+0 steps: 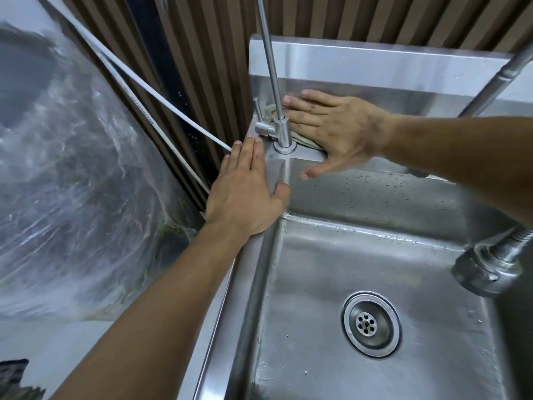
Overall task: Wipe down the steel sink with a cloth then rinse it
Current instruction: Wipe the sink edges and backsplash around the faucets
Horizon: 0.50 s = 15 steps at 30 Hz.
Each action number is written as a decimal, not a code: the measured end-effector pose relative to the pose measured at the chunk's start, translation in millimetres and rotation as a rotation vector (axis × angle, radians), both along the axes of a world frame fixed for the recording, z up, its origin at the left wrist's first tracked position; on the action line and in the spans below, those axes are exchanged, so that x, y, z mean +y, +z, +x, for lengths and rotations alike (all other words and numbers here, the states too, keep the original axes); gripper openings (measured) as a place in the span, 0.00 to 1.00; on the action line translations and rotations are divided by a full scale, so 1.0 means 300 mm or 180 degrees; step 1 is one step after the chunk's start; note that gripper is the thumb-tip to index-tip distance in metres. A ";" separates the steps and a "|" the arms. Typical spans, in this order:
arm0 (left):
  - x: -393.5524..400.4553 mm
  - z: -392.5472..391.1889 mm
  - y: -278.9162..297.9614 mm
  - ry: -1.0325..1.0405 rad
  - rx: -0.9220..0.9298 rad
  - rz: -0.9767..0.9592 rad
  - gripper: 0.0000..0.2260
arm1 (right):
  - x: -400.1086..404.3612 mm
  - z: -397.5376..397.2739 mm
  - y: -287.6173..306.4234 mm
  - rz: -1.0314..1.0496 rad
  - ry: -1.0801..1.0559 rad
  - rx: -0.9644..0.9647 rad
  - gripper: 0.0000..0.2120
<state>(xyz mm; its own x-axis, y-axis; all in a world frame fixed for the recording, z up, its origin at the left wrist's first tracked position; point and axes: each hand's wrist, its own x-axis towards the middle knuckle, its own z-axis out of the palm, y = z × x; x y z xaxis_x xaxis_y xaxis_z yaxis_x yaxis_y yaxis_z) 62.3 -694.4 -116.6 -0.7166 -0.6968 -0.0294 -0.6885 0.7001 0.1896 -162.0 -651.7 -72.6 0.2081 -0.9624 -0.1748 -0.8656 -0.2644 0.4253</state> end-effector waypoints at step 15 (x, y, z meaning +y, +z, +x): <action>0.009 -0.016 -0.011 0.0032 0.0047 -0.0082 0.40 | 0.133 0.078 -0.115 -0.0508 -0.0862 -0.1179 0.49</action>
<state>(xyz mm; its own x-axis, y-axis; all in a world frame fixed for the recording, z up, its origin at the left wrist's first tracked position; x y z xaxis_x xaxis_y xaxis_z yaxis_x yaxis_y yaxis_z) 57.4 -691.5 -119.8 -0.7099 -0.7044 -0.0006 -0.6927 0.6980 0.1817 -138.5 -611.8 -107.1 -0.0331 -0.9993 0.0180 -0.9951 0.0347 0.0926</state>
